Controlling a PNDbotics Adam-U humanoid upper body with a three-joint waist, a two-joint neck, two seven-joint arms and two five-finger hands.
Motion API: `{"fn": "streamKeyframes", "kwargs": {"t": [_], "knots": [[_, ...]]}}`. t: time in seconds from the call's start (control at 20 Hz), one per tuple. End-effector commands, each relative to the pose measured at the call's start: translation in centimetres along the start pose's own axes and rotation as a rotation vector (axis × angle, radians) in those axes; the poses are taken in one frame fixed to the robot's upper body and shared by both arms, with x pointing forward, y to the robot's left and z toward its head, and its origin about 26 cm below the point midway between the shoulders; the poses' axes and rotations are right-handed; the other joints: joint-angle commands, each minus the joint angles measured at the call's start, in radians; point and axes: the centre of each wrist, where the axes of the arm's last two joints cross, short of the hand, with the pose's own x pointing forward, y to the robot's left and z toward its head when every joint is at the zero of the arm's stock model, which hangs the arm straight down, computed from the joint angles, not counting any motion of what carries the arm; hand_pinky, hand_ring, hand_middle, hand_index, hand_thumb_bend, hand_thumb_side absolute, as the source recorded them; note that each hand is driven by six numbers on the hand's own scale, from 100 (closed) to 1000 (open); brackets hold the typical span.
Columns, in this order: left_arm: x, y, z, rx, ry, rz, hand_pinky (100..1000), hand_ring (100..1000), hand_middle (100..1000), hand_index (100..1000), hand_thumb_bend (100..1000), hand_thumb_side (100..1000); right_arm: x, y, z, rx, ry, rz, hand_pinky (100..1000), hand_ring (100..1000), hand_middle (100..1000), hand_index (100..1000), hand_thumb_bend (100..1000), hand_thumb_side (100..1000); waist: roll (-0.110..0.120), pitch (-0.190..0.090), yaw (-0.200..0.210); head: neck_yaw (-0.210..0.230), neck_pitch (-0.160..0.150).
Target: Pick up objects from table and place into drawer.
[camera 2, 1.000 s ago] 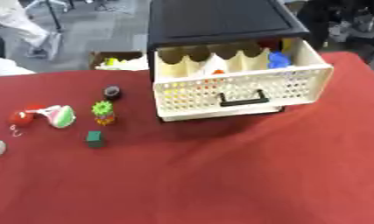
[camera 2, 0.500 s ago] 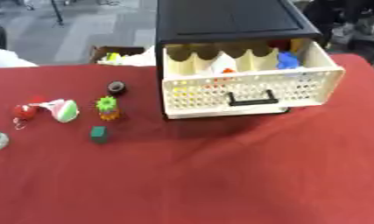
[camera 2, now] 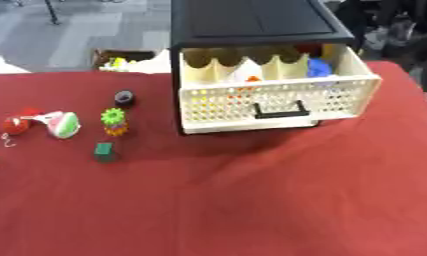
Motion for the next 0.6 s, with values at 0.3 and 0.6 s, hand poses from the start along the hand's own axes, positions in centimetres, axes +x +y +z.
{"fn": "streamKeyframes", "kwargs": {"t": [0.3, 0.6], "knots": [[0.4, 0.2, 0.0, -0.012, -0.01, -0.006, 500, 617, 645, 809, 100, 901, 0.4, 0.1, -0.1, 0.397, -0.156, 0.084, 450, 577, 588, 754, 100, 997, -0.01, -0.016, -0.008, -0.005, -0.011], [0.4, 0.0, 0.1, -0.028, -0.002, 0.008, 499, 616, 643, 805, 100, 903, 0.8, 0.7, -0.4, 0.551, -0.204, 0.075, 461, 611, 608, 769, 100, 975, -0.012, -0.016, -0.005, -0.012, -0.018]]}}
